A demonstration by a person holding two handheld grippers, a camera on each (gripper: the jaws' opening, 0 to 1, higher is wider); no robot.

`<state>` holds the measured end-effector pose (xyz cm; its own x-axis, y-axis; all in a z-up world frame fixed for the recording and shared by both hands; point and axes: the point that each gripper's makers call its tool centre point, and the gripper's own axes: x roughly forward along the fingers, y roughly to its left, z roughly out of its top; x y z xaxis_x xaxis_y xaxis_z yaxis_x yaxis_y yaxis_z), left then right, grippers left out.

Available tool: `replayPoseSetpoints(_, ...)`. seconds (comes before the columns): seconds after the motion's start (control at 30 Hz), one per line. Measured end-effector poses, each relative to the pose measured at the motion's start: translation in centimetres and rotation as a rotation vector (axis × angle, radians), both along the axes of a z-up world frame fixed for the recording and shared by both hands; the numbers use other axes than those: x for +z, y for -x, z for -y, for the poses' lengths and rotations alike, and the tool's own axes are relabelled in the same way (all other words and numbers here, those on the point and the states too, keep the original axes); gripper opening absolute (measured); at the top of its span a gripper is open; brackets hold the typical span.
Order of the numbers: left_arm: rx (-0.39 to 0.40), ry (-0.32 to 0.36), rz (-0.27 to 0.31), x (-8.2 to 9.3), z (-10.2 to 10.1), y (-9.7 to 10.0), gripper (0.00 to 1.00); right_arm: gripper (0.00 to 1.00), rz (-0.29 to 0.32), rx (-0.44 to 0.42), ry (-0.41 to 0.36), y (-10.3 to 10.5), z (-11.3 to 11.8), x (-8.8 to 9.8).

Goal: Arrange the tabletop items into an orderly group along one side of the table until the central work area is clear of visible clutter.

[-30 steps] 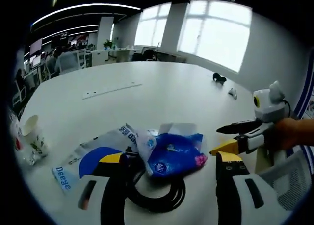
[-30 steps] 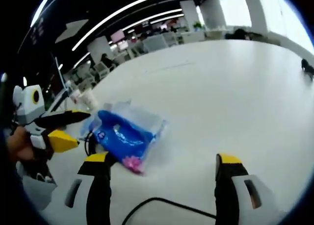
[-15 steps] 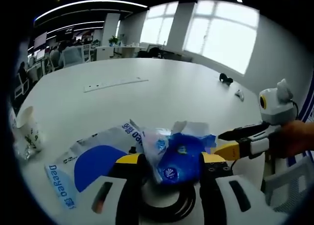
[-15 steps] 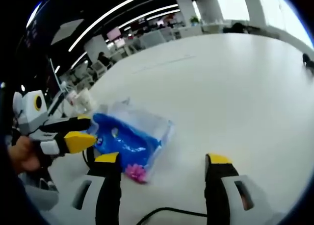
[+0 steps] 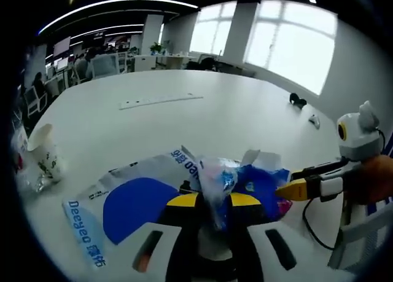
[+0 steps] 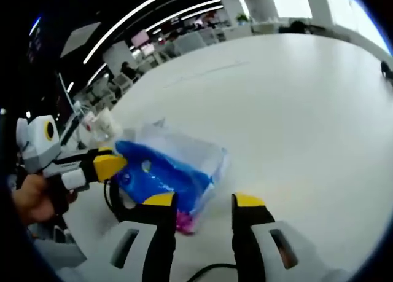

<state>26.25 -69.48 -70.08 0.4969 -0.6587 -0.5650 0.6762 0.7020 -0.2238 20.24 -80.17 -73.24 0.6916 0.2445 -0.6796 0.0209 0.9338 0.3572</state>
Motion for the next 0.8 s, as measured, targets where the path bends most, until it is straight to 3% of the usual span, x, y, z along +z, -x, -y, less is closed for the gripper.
replayPoseSetpoints(0.1, -0.010, -0.009, 0.003, -0.2, 0.1, 0.3, 0.11, 0.15, 0.007, 0.008, -0.002, 0.1, -0.3, 0.2)
replayPoseSetpoints(0.23, -0.016, -0.012, 0.004, -0.1, 0.2, 0.6, 0.09, 0.07, 0.004, -0.003, -0.018, 0.3, -0.1, 0.3)
replayPoseSetpoints(0.5, -0.054, 0.005, 0.012, 0.9, 1.6, 1.4, 0.04, 0.00, 0.030, -0.073, -0.064, 1.2, 1.2, 1.4)
replayPoseSetpoints(0.8, -0.101, 0.006, 0.032, 1.6, 4.0, 2.8, 0.04, 0.00, 0.054, -0.153, -0.078, 2.6, 3.5, 2.7)
